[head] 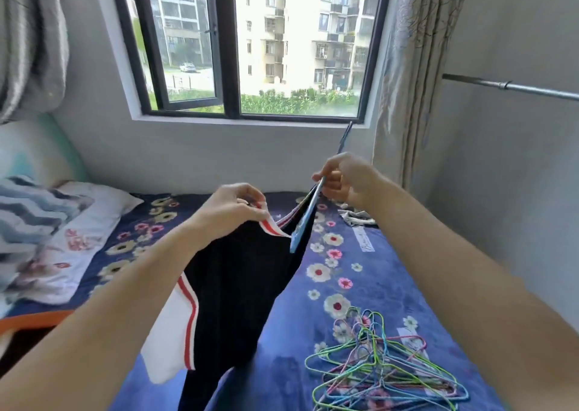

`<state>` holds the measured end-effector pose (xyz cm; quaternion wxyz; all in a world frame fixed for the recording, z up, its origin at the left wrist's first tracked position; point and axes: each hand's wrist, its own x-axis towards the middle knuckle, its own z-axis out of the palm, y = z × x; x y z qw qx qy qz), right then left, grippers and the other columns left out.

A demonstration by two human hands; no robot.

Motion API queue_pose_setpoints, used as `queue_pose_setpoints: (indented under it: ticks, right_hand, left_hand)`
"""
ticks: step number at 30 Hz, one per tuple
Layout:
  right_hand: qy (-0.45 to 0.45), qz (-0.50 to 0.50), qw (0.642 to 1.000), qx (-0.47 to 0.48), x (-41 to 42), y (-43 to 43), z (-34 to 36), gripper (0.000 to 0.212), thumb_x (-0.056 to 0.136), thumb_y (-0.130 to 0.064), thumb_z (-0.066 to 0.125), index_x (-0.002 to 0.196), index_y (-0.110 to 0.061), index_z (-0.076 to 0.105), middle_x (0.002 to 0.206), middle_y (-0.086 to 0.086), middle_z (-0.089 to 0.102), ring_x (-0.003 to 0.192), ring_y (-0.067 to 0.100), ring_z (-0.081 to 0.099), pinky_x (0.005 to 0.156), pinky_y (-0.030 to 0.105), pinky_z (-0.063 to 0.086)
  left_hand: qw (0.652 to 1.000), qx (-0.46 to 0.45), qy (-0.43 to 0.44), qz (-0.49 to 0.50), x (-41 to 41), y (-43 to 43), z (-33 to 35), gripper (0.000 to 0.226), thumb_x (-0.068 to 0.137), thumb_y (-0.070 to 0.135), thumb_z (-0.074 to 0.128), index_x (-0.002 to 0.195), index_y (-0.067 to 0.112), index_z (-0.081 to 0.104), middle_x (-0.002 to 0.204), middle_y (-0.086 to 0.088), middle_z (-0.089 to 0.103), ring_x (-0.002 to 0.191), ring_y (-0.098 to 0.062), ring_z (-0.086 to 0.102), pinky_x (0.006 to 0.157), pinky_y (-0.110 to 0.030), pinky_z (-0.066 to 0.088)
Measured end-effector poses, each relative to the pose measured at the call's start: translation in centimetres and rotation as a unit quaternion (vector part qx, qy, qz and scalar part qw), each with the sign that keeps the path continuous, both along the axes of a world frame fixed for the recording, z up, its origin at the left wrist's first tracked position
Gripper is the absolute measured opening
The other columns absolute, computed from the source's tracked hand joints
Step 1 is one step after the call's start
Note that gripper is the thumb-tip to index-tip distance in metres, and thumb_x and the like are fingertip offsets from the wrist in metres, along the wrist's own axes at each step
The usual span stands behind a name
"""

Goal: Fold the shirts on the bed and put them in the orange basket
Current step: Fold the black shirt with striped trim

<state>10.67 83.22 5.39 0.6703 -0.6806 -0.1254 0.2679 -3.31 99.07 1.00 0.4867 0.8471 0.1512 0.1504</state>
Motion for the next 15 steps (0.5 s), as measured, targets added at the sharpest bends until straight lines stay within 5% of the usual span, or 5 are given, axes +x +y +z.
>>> queue_pose_setpoints:
  ticks: [5,8,11,15]
  right_hand:
    - [-0.034,0.065,0.983,-0.166,1.5,0.9,-8.2,0.011,0.083,0.003,0.044,0.077,-0.003,0.05,0.053,0.006,0.062,0.044,0.015,0.047,0.038,0.016,0.037]
    - [-0.057,0.143,0.942,-0.299,2.1,0.2,-14.7,0.008,0.088,0.002,0.043,0.085,0.002,0.05,0.065,0.011,0.058,0.049,0.021,0.051,0.044,0.021,0.04]
    - [-0.076,0.16,0.911,-0.373,3.4,-1.7,-20.3,0.013,0.091,-0.001,0.041,0.08,-0.004,0.049,0.066,0.013,0.051,0.038,0.016,0.049,0.039,0.017,0.039]
    - [-0.191,0.177,0.823,-0.505,5.5,-5.9,-27.0,0.033,0.09,-0.039,0.051,0.076,-0.01,0.059,0.08,0.011,0.062,0.074,0.026,0.055,0.061,0.032,0.041]
  left_hand:
    - [0.979,0.085,0.184,-0.008,0.1,2.3,-9.5,0.04,0.066,0.016,0.078,0.105,0.015,0.07,0.096,0.002,0.066,0.092,-0.015,0.06,0.078,-0.022,0.044]
    - [0.966,0.102,0.232,0.044,0.6,2.7,-15.6,0.015,0.07,0.011,0.07,0.085,0.009,0.071,0.076,-0.004,0.064,0.076,-0.019,0.059,0.061,-0.024,0.04]
    - [0.961,0.071,0.243,0.112,0.9,2.4,-19.8,0.003,0.078,0.01,0.065,0.075,0.01,0.067,0.075,-0.009,0.064,0.079,-0.025,0.059,0.062,-0.026,0.038]
    - [0.952,0.029,0.281,0.119,1.7,1.9,-24.4,0.009,0.079,0.012,0.068,0.088,0.013,0.068,0.083,-0.003,0.063,0.085,-0.021,0.057,0.069,-0.025,0.039]
